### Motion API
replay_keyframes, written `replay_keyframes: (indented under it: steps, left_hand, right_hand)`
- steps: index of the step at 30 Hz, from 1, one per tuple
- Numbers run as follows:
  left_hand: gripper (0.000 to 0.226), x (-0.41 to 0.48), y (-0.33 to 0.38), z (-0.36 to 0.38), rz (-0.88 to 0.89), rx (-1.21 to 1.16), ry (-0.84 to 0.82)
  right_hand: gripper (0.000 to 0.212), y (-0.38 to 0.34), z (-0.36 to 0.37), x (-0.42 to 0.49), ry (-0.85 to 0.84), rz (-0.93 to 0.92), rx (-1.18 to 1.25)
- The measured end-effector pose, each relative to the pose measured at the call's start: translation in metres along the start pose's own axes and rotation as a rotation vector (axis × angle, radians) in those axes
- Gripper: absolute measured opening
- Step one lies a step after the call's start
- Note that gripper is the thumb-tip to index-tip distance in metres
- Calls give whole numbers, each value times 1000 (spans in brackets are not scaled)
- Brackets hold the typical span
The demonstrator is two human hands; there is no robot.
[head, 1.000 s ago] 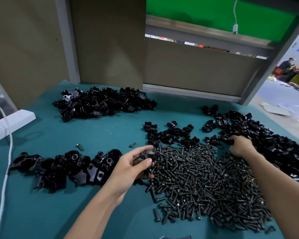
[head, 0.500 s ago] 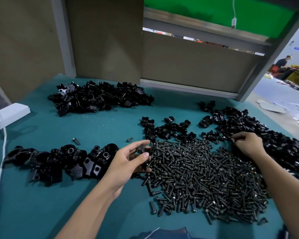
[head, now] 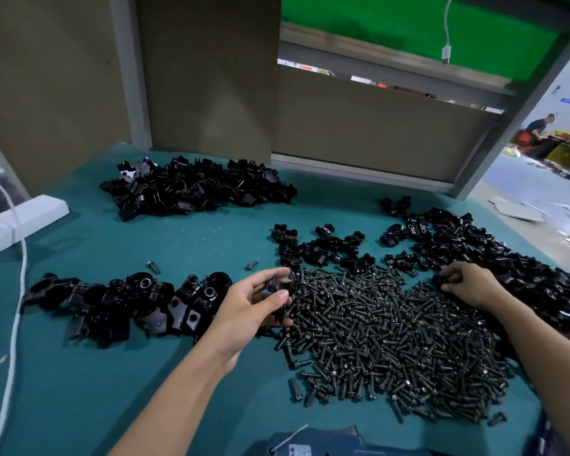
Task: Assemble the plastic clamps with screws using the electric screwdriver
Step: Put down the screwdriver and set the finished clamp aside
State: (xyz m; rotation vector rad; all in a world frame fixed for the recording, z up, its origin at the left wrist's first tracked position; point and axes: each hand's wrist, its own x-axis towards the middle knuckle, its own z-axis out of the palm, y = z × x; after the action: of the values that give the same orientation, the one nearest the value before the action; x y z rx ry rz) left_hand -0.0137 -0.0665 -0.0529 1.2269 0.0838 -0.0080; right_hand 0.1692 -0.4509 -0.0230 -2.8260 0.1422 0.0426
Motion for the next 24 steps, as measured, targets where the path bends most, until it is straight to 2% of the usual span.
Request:
replay_keyframes:
  steps: [6,10,15,20,22,24]
  left_hand:
    - [33,-2,1,0,6,-3,7]
    - [33,-2,2,0,7,7,15]
    - [33,-3,1,0,7,20,25]
    - [34,-8,2,0,55,99,85]
    - [36,-9,4,2,84,128,109]
    - [38,-7,2,4,114,204,127]
  right_hand:
    - [26,-16,0,-8,66,-75,46]
    - [42,-21,1,-11,119,-154,89]
    - [41,-25,6,-9,166,-121,201]
    - [30,-27,8,5,326,-53,243]
    - [39,-32,3,20,355,-7,240]
    - [62,-36,-5,40,345,65,221]
